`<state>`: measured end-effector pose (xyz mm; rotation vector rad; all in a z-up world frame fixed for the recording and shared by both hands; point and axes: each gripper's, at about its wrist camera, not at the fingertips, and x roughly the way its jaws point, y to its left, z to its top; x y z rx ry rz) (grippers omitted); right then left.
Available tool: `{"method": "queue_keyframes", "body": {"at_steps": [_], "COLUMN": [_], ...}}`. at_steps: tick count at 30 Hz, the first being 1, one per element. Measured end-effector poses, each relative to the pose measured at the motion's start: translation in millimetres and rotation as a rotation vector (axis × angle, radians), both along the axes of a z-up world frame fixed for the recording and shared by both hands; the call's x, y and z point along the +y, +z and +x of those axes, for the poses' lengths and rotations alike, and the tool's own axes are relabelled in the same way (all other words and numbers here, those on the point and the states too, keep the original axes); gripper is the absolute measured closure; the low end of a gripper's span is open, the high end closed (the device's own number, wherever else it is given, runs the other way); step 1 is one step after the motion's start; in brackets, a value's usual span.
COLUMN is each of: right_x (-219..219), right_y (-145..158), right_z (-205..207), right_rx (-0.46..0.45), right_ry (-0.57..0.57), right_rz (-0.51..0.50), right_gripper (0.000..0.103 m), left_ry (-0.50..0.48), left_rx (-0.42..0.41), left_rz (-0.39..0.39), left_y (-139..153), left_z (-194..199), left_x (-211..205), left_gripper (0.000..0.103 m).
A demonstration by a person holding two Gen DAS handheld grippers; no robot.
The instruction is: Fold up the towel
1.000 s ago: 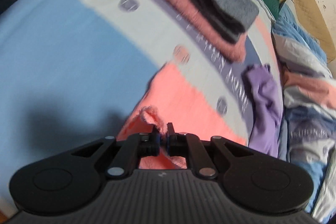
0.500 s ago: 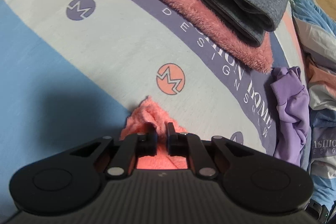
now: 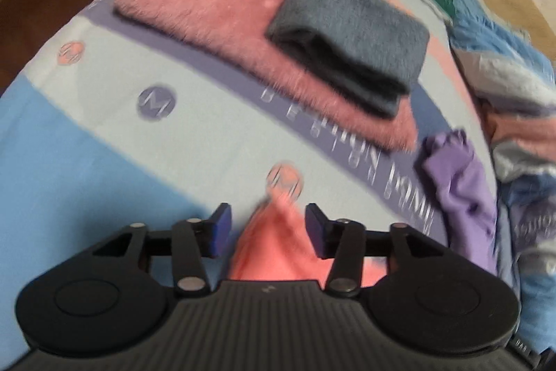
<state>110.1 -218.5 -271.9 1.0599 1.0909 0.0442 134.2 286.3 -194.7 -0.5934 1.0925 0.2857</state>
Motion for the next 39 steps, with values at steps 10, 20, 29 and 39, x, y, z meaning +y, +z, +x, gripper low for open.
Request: {"method": "queue_keyframes", "body": {"at_steps": [10,20,29,39], "right_x": [39,172,109,6], "right_y": [-4,-60,-25,-27], "right_z": [-20,70,75,-37], "right_rx": [-0.064,0.123,-0.042,0.044], "right_ry": [0.158,0.423,0.164,-0.027], "right_rz": [0.056,0.343,0.156,0.099], "right_gripper": [0.053,0.043,0.040,0.034], "left_ry": [0.020,-0.001,0.014,-0.117], "left_rx": [-0.024,0.120,0.104,-0.097], "left_rz": [-0.183,-0.124,-0.109,-0.165], "left_y": [-36,-61,-49,1], "left_z": [-78,-80,-107,-97], "left_x": [-18,-14,4,-24], "left_gripper": [0.047,0.039,0.035,0.022]}}
